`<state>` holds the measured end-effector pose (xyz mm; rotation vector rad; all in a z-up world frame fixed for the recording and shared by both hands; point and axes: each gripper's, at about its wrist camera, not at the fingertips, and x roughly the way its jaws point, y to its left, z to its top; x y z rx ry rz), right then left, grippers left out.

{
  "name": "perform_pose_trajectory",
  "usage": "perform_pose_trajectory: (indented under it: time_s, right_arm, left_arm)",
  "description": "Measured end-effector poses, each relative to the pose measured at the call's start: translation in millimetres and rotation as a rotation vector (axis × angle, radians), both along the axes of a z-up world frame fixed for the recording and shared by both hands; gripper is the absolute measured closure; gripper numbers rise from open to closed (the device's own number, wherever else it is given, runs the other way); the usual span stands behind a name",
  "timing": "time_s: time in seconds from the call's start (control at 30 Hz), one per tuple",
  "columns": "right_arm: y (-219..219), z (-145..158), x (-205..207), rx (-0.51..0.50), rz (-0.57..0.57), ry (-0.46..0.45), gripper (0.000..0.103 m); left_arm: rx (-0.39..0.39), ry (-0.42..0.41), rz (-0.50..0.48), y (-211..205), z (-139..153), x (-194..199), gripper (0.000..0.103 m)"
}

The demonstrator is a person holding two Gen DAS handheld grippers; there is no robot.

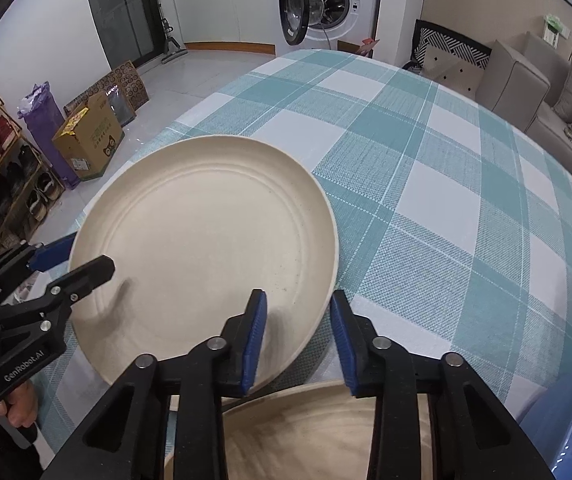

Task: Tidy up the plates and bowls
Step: 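Close both grippers on the rim of the cream plate, then lift the gripped cream plate and carry it over the other cream plate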

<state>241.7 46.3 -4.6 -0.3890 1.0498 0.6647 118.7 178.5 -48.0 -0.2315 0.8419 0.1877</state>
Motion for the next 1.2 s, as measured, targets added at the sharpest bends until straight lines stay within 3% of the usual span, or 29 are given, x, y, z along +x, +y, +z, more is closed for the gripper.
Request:
perform_pose_trajectory:
  time_s: [0.17,0.67,1.2]
  right_arm:
    - [-2.8,-0.2,0.8,0.001,-0.006,-0.010,0.081]
    - [-5.3,10.0,-5.3,-0.007,0.000,-0.061,0.082]
    - [-31.2,45.2,-23.0,0.006,-0.012,-0.138,0.082]
  left_arm:
    - [0.011,-0.014,0.016,3.7,1.5,-1.6,0.071]
    - [0.025,-0.057,0.011,-0.2,14.4,-5.9,0.071]
    - [0.053,-0.127,-0.024,-19.0,39.7,-15.2,0.071]
